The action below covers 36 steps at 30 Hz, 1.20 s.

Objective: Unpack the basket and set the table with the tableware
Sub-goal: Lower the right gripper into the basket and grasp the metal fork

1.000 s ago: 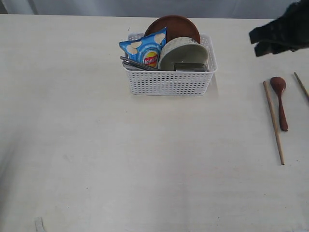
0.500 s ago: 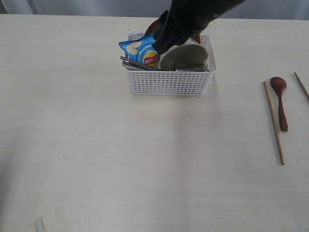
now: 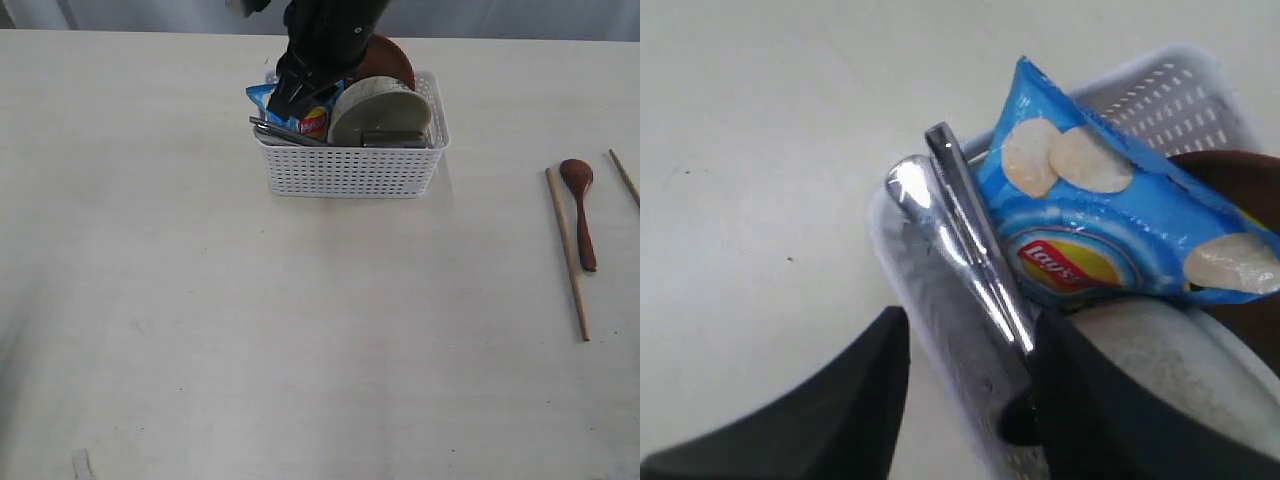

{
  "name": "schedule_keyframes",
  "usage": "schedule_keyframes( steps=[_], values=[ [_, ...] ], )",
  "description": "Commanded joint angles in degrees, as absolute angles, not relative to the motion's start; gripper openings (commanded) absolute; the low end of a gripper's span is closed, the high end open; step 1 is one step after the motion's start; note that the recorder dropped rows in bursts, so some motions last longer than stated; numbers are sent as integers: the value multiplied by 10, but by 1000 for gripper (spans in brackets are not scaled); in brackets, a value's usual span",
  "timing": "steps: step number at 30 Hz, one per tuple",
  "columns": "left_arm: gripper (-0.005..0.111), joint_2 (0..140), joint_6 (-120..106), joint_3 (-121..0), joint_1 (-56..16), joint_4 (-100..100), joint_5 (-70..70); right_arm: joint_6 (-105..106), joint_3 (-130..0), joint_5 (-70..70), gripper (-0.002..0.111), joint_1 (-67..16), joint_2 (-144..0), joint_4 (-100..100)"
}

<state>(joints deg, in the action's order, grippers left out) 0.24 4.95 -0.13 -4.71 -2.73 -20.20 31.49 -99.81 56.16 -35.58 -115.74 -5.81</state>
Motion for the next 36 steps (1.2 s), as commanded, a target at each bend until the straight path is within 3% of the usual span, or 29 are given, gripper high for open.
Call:
schedule_keyframes(
  steps=[1, 36],
  values=[
    [0, 0, 47, 0, -45, -32, -196, 308, -1047, 594, 40, -356, -1197, -46],
    [0, 0, 47, 0, -45, -32, -196, 490, -1086, 590, 40, -356, -1270, -69]
  ],
)
